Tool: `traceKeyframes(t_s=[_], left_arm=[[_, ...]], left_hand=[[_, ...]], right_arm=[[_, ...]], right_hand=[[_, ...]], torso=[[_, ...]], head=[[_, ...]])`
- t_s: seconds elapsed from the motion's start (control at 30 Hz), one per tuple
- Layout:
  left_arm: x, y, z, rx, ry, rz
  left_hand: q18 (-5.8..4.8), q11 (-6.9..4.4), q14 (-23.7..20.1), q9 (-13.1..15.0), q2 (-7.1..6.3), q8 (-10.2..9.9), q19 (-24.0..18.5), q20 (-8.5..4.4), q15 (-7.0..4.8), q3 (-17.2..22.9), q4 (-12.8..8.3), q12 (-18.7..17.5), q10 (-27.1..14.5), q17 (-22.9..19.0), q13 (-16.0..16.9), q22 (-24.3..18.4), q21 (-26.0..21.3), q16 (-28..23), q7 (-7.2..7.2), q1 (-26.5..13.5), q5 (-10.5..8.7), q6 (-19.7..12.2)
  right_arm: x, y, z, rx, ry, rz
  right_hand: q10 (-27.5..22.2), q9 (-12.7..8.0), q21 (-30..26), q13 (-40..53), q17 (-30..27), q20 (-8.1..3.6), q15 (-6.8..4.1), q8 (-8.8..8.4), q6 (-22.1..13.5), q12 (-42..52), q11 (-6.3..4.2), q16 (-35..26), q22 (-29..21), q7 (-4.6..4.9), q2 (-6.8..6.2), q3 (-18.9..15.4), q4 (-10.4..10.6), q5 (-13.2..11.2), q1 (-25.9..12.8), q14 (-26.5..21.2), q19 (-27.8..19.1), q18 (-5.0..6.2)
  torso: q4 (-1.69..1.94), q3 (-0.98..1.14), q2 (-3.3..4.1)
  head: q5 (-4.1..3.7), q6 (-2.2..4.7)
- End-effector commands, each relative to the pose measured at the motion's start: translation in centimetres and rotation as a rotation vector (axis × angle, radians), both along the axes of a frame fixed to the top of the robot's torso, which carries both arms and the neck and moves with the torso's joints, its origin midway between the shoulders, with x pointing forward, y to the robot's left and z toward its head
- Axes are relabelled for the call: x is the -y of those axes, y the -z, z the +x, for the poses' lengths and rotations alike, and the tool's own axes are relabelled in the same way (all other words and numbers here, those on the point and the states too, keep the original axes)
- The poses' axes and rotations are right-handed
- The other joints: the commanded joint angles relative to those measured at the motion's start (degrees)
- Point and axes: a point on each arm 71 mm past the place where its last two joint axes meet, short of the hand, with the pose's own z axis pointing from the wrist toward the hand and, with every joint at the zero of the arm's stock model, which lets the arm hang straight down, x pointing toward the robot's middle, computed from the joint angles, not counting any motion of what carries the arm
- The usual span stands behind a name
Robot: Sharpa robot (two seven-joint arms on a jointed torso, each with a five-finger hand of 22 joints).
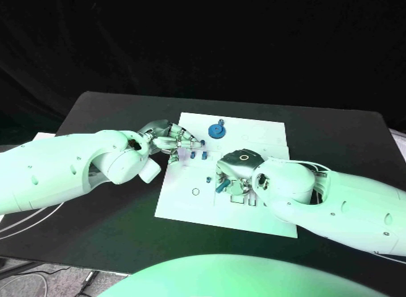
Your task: Assemble the parts on the task board
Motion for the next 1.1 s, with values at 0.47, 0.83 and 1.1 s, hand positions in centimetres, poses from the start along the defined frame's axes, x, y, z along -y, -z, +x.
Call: traceKeyframes(t_s=[0.47,0.83,1.1], left_arm=[[0.6,-0.1,-0.3,-0.008,0.026,-0.024],[0.8,-0.1,-0.4,-0.011,0.034,-0.028],[0.8,-0.1,-0.4,-0.015,0.036,-0.030]], left_hand=[[-0.09,0.29,-0.2,-0.5,0.28,0.1,-0.1,0.06,0.30,-0.3,-0.3,-1.4,-0.9,-0.8,-1.1,-0.3,-1.0,-0.7,0.35,1.2,0.16,-1.1],[-0.04,0.40,-0.3,-0.7,0.55,-0.1,-0.2,0.13,0.39,-0.3,-0.3,-1.9,-0.9,-1.1,-1.7,-0.4,-1.3,-0.9,0.46,1.6,0.18,-1.2],[-0.03,0.42,-0.4,-0.8,0.64,-0.1,-0.3,0.16,0.41,-0.3,-0.4,-2.1,-0.9,-1.2,-1.8,-0.5,-1.4,-0.9,0.49,1.7,0.19,-1.3]], right_arm=[[-0.9,1.2,-0.4,0.039,-0.022,-0.200],[-1.3,0.6,-0.7,0.087,-0.050,-0.107],[-0.9,-0.2,-1.0,0.098,-0.059,0.018]], right_hand=[[4.5,0.5,-0.8,-0.9,-0.2,-0.78,-0.25,0.80,3.7,-1.1,-0.37,-0.3,-0.3,-0.27,1.07,3.2,-0.9,0.0,0.6,1.1,0.1,0.89],[8.5,1.5,0.9,-0.9,1.6,-0.38,0.36,1.33,6.2,-2.7,-0.68,1.1,1.7,-0.38,3.35,6.7,-0.7,1.8,-1.0,2.0,1.5,0.40],[9.5,2.0,1.1,-1.0,1.4,0.22,0.83,0.90,5.9,-4.5,-0.16,1.0,1.9,0.10,2.99,8.4,-0.8,3.7,-2.3,2.1,1.9,0.35]], torso=[[-0.02,-0.03,-0.03],[0.02,0.03,-0.01],[0.00,0.04,0.01]], head=[[-0.04,0.01],[-0.09,0.01],[0.06,0.01]])
